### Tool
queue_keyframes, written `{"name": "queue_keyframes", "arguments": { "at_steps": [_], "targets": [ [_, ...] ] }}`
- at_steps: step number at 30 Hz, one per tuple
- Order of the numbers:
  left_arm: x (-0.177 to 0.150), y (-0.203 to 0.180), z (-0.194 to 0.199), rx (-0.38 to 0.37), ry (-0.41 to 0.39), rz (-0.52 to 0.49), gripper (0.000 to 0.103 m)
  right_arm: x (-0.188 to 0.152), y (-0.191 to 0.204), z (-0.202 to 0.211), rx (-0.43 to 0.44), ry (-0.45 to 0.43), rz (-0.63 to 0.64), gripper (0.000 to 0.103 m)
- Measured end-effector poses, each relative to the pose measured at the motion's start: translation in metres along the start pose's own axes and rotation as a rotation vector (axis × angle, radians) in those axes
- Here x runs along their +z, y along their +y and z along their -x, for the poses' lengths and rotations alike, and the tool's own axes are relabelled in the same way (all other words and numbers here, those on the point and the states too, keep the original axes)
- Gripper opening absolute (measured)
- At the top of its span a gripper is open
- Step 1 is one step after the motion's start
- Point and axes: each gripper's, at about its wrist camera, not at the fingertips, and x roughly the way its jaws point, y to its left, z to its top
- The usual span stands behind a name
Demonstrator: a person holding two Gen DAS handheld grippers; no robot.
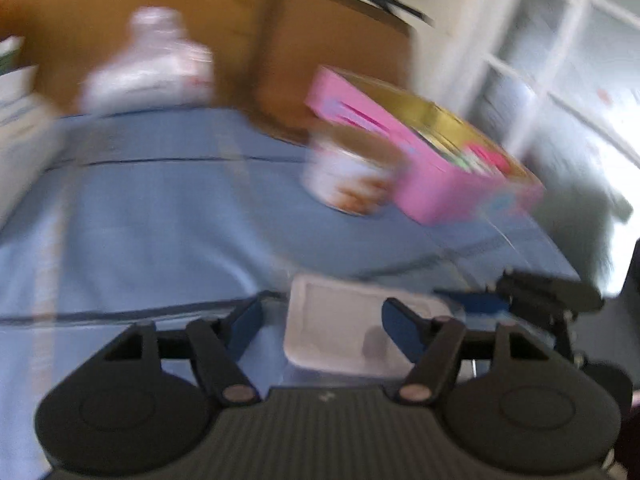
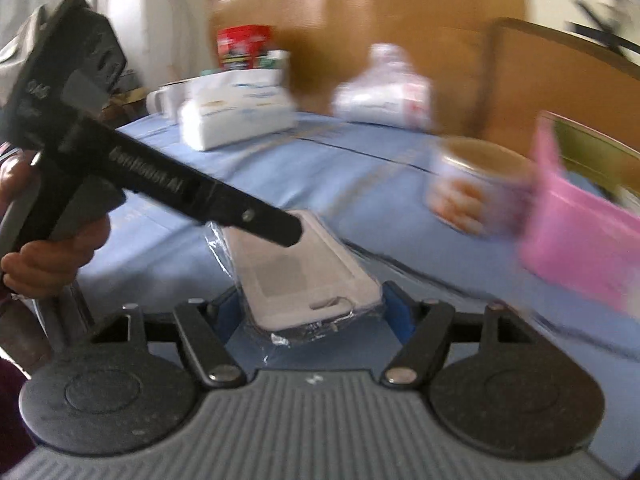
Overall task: Organize soft objects
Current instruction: 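Carry the clear plastic packet into the pink tin and open the right gripper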
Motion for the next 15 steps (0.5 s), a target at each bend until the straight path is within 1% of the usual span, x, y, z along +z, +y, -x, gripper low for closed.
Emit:
{"name": "queue_keyframes", "arguments": {
  "at_steps": [2,3,5,7,8,11,12,13,15],
  "targets": [
    [0.007,-0.027,-0.017,-0.051,0.035,-0.038,0.065,-0.011,-0.014,0.018,-0.058,-0.006,-0.026,0.077],
    [0.010,-0.037,-0.024,-0.076,0.056,-0.049,0.060,-0.017,-0.020,0.027,-0.094,-0.010,-0.040,0.077],
    [0.016,-0.058,-0.041,-0.115,0.088,-0.069,0.058,-0.028,-0.032,0.042,-0.156,-0.012,-0.074,0.081],
    [0.018,-0.075,-0.051,-0.117,0.101,-0.099,0.057,-0.038,-0.040,0.054,-0.215,-0.019,-0.111,0.088],
    [0.019,-0.081,-0.055,-0.115,0.106,-0.113,0.056,-0.043,-0.044,0.059,-0.234,-0.024,-0.125,0.088],
    [0.018,-0.093,-0.061,-0.117,0.125,-0.124,0.050,-0.057,-0.052,0.071,-0.263,-0.039,-0.184,0.089],
    [0.018,-0.094,-0.062,-0.127,0.135,-0.123,0.046,-0.062,-0.053,0.073,-0.261,-0.050,-0.200,0.088],
    [0.018,-0.095,-0.063,-0.141,0.145,-0.119,0.043,-0.065,-0.050,0.075,-0.259,-0.069,-0.201,0.084],
    [0.020,-0.100,-0.064,-0.116,0.142,-0.128,0.043,-0.068,-0.046,0.073,-0.264,-0.099,-0.196,0.080]
  ]
}}
